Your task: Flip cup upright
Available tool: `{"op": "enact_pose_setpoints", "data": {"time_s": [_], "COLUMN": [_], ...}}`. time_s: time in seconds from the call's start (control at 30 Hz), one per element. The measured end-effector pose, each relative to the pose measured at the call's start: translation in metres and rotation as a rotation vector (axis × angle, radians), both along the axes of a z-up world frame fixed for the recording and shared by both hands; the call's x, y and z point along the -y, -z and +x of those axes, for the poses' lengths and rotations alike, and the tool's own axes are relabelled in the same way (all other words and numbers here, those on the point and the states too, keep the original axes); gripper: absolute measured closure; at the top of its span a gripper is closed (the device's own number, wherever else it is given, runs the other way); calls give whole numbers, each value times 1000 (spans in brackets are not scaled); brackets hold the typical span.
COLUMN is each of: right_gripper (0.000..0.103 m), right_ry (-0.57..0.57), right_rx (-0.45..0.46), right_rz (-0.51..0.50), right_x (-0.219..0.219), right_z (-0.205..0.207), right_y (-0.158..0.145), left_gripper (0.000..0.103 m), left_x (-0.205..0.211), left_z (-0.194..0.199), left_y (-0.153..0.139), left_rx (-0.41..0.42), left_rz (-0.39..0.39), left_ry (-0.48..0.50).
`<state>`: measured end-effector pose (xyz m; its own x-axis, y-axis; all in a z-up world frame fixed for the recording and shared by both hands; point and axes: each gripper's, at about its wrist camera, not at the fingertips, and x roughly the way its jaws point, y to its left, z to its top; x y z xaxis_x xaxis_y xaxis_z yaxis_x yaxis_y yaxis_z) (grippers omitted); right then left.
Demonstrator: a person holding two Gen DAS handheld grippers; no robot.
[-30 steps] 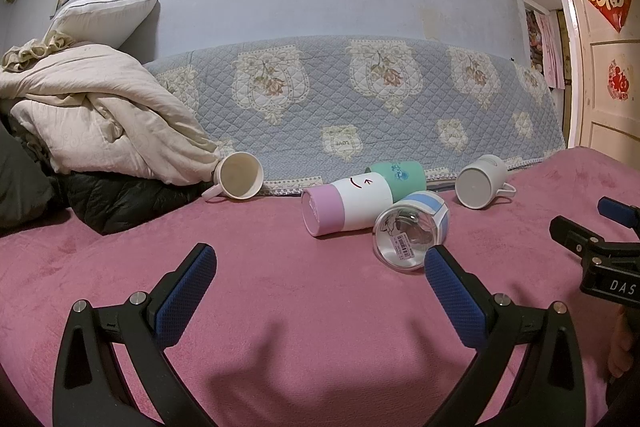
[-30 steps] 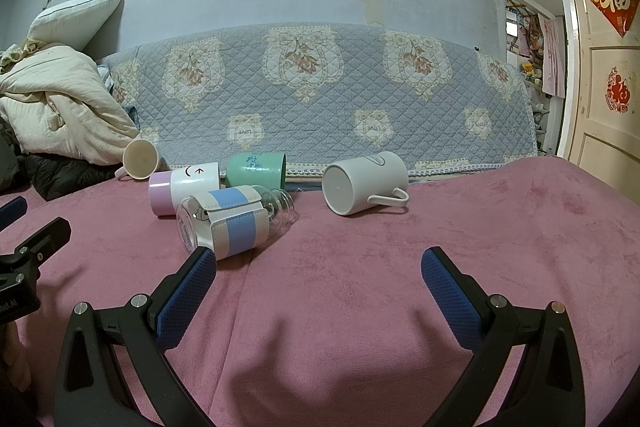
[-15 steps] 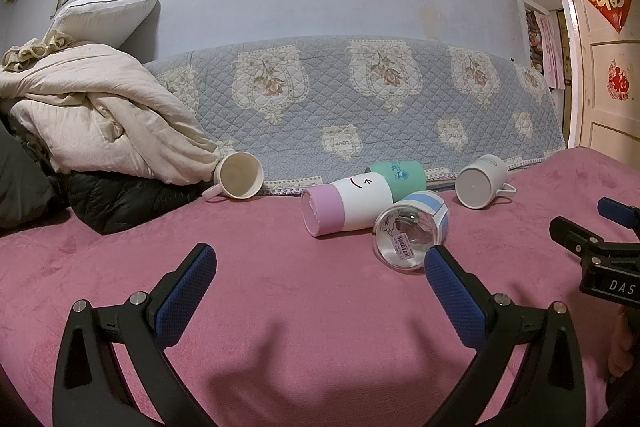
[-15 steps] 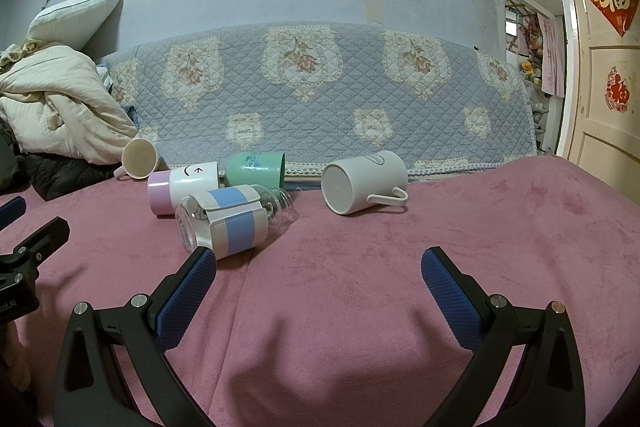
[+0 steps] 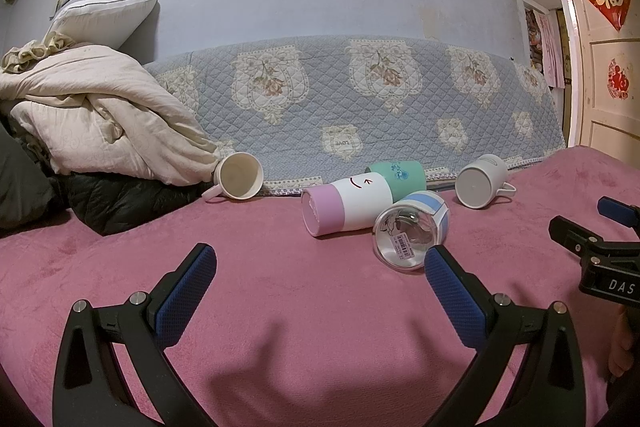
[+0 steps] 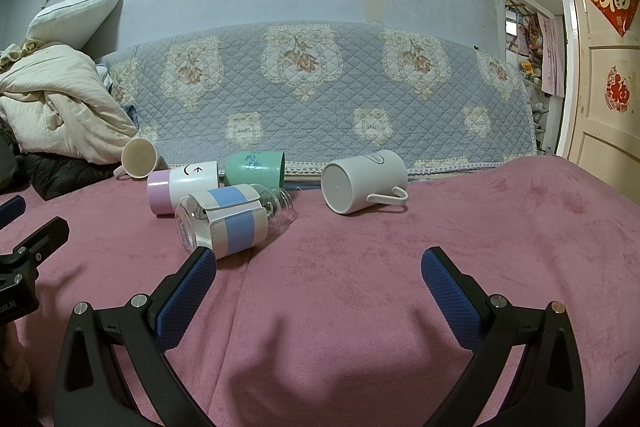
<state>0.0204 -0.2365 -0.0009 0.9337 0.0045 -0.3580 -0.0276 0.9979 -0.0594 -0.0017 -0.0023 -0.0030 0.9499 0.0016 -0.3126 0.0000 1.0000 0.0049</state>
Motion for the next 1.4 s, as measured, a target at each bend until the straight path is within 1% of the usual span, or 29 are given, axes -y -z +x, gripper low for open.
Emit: {"op": "enact_pose_setpoints", "data": {"time_s": [0.23, 0.3, 0.6, 0.67, 0.73, 0.77, 0.8, 0.87, 0.9, 0.97, 1.03, 1.07, 1.1, 1.13, 1.17, 1.23, 1.27, 1.3, 1.4], "right_gripper": [0, 0, 0, 0, 0, 0, 0, 0, 0, 0, 0, 0, 0, 0, 0, 1, 3, 4, 5], "right_ry": [12, 13, 14, 51, 95, 112, 124, 140, 135, 127, 148, 170, 184, 183, 187, 219, 237, 250, 310], "right_rx": [-8, -9, -10, -14, 7, 16, 14, -57, -99, -195, -316, -386, -426, -458, -505, -595, -626, -636, -655], "right_rz": [21, 24, 23, -3, -44, -51, -33, 67, 148, 356, 554, 645, 699, 748, 750, 704, 708, 734, 871], "right_x": [5, 12, 13, 11, 2, 1, 2, 14, 24, 51, 79, 94, 101, 109, 113, 118, 122, 126, 139], "right_z": [4, 3, 3, 1, -2, -4, -4, 8, 15, 33, 56, 73, 86, 105, 127, 168, 185, 196, 217], "right_y": [4, 3, 3, 4, 1, -2, -8, -20, -27, -39, -44, -45, -45, -45, -43, -39, -36, -33, -21], "left_gripper": [0, 0, 0, 0, 0, 0, 0, 0, 0, 0, 0, 0, 0, 0, 0, 0, 0, 0, 0], "left_x": [0, 0, 1, 0, 0, 1, 1, -2, -3, -3, -3, -3, -3, -3, -4, -5, -6, -6, -7], "left_z": [0, 0, 0, 0, 0, 0, 0, 0, 3, 4, 4, 4, 4, 4, 4, 5, 6, 6, 8], "left_y": [0, 0, 0, 0, 0, 0, 0, 2, 3, 4, 3, 3, 3, 3, 2, 2, 2, 2, 3], "left_rx": [0, 0, 0, 0, -1, -1, -2, -3, -5, -11, -14, -14, -14, -13, -12, -13, -16, -19, -29], "left_rz": [1, 1, 2, 1, 1, 0, -1, -3, -5, -5, -4, -4, -5, -6, -9, -16, -19, -22, -28], "left_ry": [0, 0, 0, 0, 0, 0, 0, 0, 1, 2, 3, 3, 3, 3, 3, 4, 4, 5, 6]}}
